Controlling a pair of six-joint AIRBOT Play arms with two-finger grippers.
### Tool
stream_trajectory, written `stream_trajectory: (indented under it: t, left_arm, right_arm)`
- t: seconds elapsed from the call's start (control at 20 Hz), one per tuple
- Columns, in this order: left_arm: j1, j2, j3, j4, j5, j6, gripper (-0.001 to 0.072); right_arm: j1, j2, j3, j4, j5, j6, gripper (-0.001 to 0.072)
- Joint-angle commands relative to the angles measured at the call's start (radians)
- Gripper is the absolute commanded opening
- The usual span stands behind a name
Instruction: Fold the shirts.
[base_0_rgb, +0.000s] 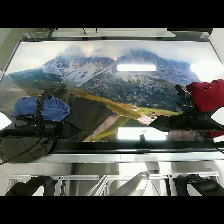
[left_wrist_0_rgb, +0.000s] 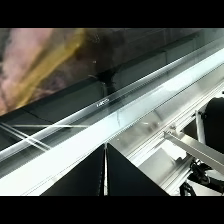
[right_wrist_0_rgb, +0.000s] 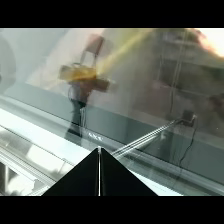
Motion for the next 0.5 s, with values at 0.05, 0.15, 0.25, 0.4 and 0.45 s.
stream_trajectory:
  t: [0.05, 0.15, 0.25, 0.4, 0.45]
  left_arm:
    - [-0.001, 0.001, 0.000, 0.000, 0.000, -0.001, 0.0007]
    - [-0.001, 0.001, 0.000, 0.000, 0.000, -0.001, 0.0007]
    - [0.003, 0.001, 0.006, 0.010, 0.003, -0.002, 0.0007]
    - [0.073, 0.001, 0.108, 0.160, -0.001, -0.087, 0.0007]
    - [0.121, 0.001, 0.165, 0.230, -0.006, -0.125, 0.0138]
  right_arm:
    - [0.001, -0.001, -0.001, 0.000, 0.000, 0.000, 0.0016]
    - [0.001, -0.001, -0.001, 0.000, 0.001, 0.001, 0.0016]
    - [0.001, -0.001, -0.001, 0.000, 0.001, 0.000, 0.0016]
    - [0.001, -0.002, -0.001, 0.000, 0.000, 0.000, 0.0016]
    - [0.001, -0.002, -0.001, 0.000, 0.000, 0.000, 0.0016]
